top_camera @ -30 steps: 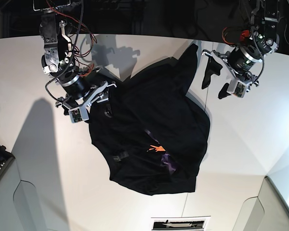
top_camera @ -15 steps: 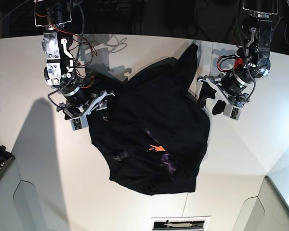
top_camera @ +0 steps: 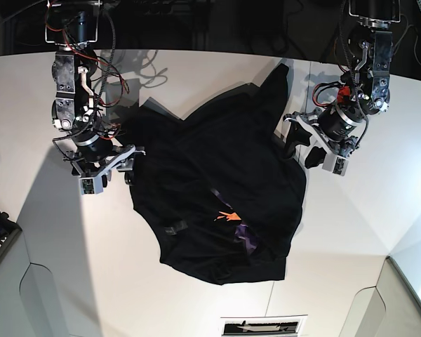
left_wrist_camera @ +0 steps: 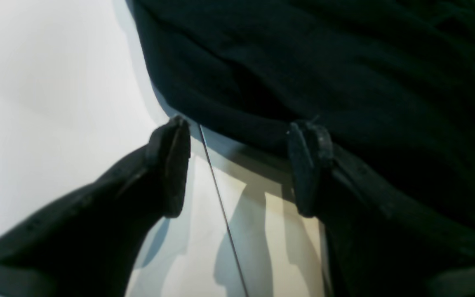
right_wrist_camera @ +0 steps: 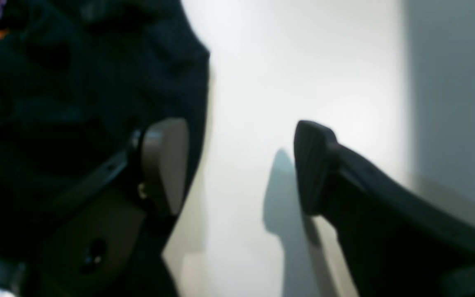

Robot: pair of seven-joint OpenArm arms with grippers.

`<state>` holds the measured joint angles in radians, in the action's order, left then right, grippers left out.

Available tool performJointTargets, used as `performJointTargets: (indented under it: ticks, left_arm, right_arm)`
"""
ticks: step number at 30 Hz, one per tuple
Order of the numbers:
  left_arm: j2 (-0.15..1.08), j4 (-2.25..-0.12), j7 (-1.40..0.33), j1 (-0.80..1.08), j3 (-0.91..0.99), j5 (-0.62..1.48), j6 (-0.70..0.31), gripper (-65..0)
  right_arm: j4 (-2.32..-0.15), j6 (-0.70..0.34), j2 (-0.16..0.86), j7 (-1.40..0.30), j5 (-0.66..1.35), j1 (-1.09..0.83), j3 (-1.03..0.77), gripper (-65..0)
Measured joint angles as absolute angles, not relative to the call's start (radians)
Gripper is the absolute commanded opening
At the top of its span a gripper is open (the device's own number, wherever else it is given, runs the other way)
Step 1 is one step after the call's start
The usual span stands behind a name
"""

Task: Layout the t-shirt on the table in an organized manner, then fold the t-shirt properly
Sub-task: 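Reach both grippers down and grasp opposite edges of the black t-shirt, then lift and pull the shirt apart with both grippers to spread it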

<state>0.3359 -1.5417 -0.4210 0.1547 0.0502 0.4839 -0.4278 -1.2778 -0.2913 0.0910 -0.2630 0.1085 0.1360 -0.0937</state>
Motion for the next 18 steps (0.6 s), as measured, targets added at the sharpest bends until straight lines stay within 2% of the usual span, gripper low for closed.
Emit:
performJointTargets:
  ticks: [12, 13, 16, 17, 18]
  left_arm:
    - [0.28, -1.541, -0.419, 0.154, -0.02, 0.436, -0.427, -25.0]
    - [0.28, -1.541, -0.419, 0.154, -0.023, 0.435, -0.427, -25.0]
    - [0.281, -1.541, -0.416, 0.154, -0.026, 0.424, -0.427, -26.3]
    - [0.28, -1.541, -0.41, 0.154, -0.026, 0.413, -0.427, -30.5]
    - [0.28, -1.541, -0.41, 0.154, -0.027, 0.407, -0.427, -37.5]
  right_arm:
    - [-1.238, -0.349, -0.012, -0.233, 0.109, 0.147, -0.089, -26.3]
    - [-1.238, -0.349, -0.011, -0.233, 0.109, 0.147, -0.089, -30.8]
    - [-1.237, -0.351, -0.009, -0.234, 0.103, 0.144, -0.089, -52.8]
    - [-1.236, -0.351, -0.009, -0.229, 0.086, 0.144, -0.089, -59.7]
    - [-1.235, -0.358, -0.009, -0.22, 0.071, 0.144, -0.089, -65.0]
